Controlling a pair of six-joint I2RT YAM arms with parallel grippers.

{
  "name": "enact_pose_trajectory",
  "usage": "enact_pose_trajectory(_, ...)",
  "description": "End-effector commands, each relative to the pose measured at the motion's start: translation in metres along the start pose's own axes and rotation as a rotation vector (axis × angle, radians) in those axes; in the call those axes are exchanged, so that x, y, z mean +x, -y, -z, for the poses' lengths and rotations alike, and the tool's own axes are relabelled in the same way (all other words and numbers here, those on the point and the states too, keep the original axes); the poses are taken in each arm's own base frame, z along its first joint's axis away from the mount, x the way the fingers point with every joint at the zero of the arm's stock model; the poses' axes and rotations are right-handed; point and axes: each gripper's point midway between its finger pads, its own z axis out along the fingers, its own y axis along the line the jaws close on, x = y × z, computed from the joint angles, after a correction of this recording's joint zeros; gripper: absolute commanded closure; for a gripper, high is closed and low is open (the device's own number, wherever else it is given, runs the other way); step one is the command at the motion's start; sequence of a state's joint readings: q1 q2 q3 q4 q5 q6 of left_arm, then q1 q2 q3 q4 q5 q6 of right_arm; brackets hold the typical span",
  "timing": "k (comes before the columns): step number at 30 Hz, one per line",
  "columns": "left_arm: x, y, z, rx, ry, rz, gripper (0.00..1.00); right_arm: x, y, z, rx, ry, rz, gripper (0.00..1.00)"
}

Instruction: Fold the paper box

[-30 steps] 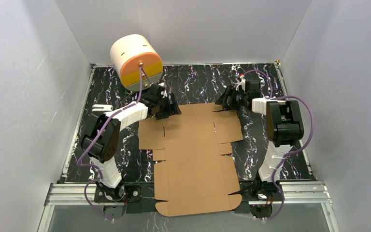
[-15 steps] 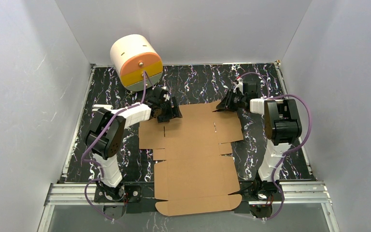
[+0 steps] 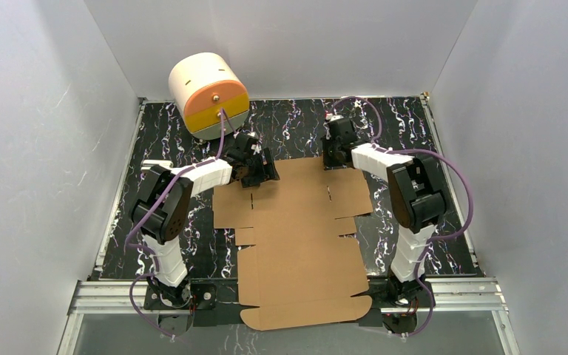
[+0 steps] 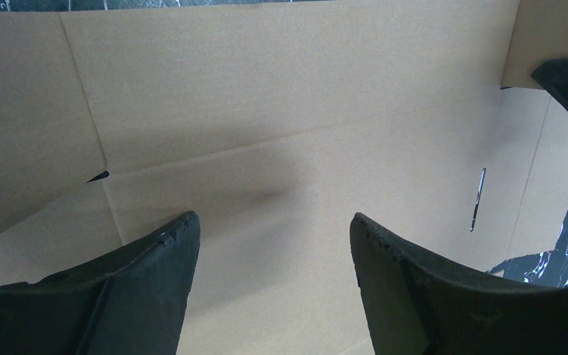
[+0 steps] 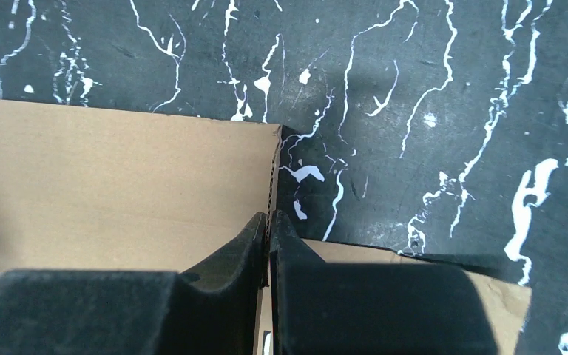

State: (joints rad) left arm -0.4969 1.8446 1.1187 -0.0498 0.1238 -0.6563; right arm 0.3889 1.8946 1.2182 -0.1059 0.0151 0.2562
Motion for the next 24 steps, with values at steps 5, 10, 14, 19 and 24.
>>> enact_pose_trajectory(5,0.021,-0.009,-0.014,-0.035,-0.051,0.025,0.28,-0.014,0.006,0.004,0.333,0.024,0.203,0.87)
enact_pose_trajectory(10,0.018,-0.007,-0.015,-0.035,-0.042,0.033,0.28,-0.016,0.002,0.003,0.449,0.038,0.287,0.88)
enact_pose_trajectory(14,0.017,-0.007,-0.017,-0.034,-0.042,0.044,0.28,-0.018,0.000,0.003,0.476,0.051,0.309,0.89)
enact_pose_trajectory(19,0.006,0.001,-0.008,-0.028,-0.023,0.035,0.26,-0.025,-0.001,0.001,0.475,0.063,0.308,0.90)
enact_pose_trajectory(24,-0.021,0.014,0.022,-0.013,0.057,0.017,0.25,-0.039,0.008,0.001,0.473,0.085,0.258,0.91)
